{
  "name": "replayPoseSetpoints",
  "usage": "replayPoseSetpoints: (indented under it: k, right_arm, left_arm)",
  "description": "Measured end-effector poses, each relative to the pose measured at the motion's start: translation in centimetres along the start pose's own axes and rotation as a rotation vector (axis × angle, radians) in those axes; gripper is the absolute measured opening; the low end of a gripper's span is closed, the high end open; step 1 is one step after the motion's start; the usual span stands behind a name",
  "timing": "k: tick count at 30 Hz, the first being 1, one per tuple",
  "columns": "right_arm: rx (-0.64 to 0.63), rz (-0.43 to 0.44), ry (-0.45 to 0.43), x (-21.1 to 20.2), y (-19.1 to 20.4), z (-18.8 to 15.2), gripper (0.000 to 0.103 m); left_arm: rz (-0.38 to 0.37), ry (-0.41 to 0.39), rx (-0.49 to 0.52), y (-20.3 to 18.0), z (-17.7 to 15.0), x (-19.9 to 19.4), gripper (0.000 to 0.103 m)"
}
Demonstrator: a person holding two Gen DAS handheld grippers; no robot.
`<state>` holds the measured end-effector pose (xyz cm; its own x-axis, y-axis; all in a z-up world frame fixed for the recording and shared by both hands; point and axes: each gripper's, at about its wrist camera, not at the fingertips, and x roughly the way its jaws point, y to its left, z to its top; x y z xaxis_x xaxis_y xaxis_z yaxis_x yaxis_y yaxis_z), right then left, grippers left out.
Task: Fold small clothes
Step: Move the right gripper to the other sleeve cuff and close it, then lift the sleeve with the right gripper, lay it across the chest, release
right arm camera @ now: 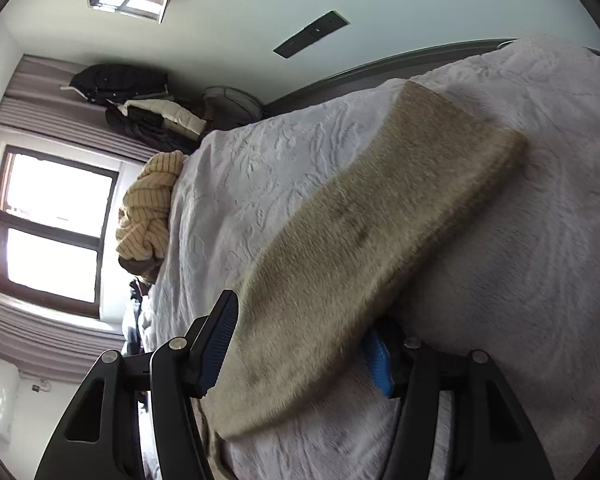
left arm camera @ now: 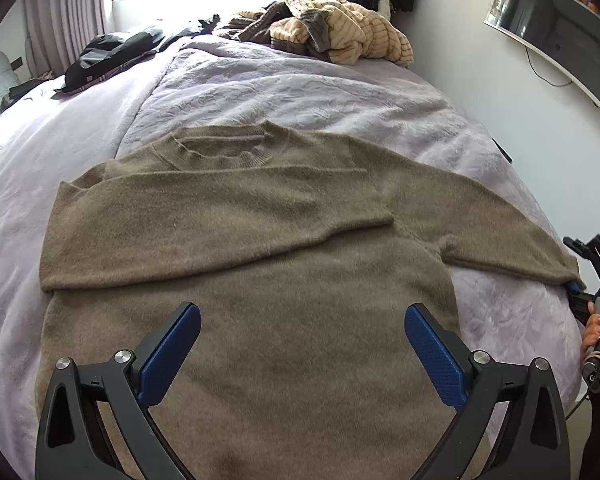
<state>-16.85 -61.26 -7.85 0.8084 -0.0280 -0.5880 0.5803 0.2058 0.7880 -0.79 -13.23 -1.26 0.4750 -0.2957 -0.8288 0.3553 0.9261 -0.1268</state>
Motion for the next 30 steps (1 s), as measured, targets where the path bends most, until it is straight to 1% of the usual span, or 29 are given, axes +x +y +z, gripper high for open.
replayPoseSetpoints:
  k: [1,2,4,7,9,10,13,14,16,17,18,19,20,21,22,24,27,28,29,30]
  right_arm:
    - [0.006,0.014,0.003,0.2,0.0,0.1,0.017]
    - [0.016,0.032,0.007,0.6,0.3,0.1,0.008]
    - [0.013,0.056,0.005,1.0,1.1,-0.1,0.007]
    - [-0.051,0.126,0.012,1.4,3.9,-0.9,0.007]
    - [-0.116,0.191,0.037,2.2,7.0,-1.8,0.007]
    - [-0.16,0.231,0.06,2.8,9.1,-2.6,0.007]
    - [-0.28,0.305,0.128,4.6,14.3,-5.5,0.007]
    - [-0.349,0.331,0.163,5.6,16.9,-7.4,0.007]
    - [-0.459,0.358,0.219,7.3,20.5,-10.7,0.007]
    - [-0.543,0.369,0.267,8.6,23.0,-13.5,0.007]
    - [-0.599,0.369,0.3,9.5,24.5,-15.5,0.007]
    - [-0.674,0.369,0.351,10.8,26.3,-18.5,0.007]
    - [-0.715,0.368,0.383,11.6,27.2,-20.3,0.007]
    - [-0.78,0.367,0.447,13.2,28.6,-23.7,0.007]
    - [-0.808,0.366,0.481,14.0,29.1,-25.4,0.007]
    - [-0.876,0.343,0.576,16.7,29.8,-30.5,0.007]
    - [-0.946,0.266,0.667,20.0,29.4,-35.9,0.007]
    - [-0.961,0.247,0.691,20.8,28.8,-37.0,0.007]
    - [-0.977,0.203,0.721,21.9,28.2,-38.3,0.008]
    - [-0.979,0.172,0.732,22.3,27.9,-38.8,0.011]
  left_arm:
    - [0.003,-0.005,-0.007,0.4,0.2,0.0,0.102]
    - [0.005,-0.007,-0.013,0.7,0.4,0.1,0.102]
    - [0.016,-0.016,-0.025,1.7,0.8,0.0,0.102]
    - [0.046,-0.035,-0.045,3.6,1.2,-0.1,0.102]
    - [0.064,-0.045,-0.07,5.3,1.5,-0.1,0.102]
    - [0.071,-0.047,-0.085,6.2,1.6,-0.1,0.102]
    - [0.095,-0.055,-0.138,9.0,1.7,-0.1,0.102]
    - [0.106,-0.058,-0.158,10.2,1.7,-0.1,0.102]
    - [0.124,-0.063,-0.186,11.8,1.5,-0.1,0.102]
    - [0.135,-0.065,-0.201,12.8,1.4,-0.1,0.102]
    - [0.143,-0.065,-0.21,13.5,1.2,-0.1,0.102]
    - [0.154,-0.065,-0.22,14.4,1.1,-0.1,0.102]
    - [0.163,-0.064,-0.23,15.2,0.9,-0.1,0.102]
    - [0.17,-0.064,-0.242,16.1,0.7,-0.1,0.102]
    - [0.177,-0.062,-0.255,17.0,0.5,-0.1,0.102]
    - [0.191,-0.06,-0.275,18.5,0.1,-0.1,0.102]
    - [0.205,-0.055,-0.304,20.4,-0.5,-0.1,0.102]
    - [0.208,-0.053,-0.311,21.0,-0.6,-0.2,0.102]
    - [0.212,-0.053,-0.317,21.6,-0.8,-0.2,0.102]
    - [0.218,-0.054,-0.325,22.2,-1.0,-0.2,0.102]
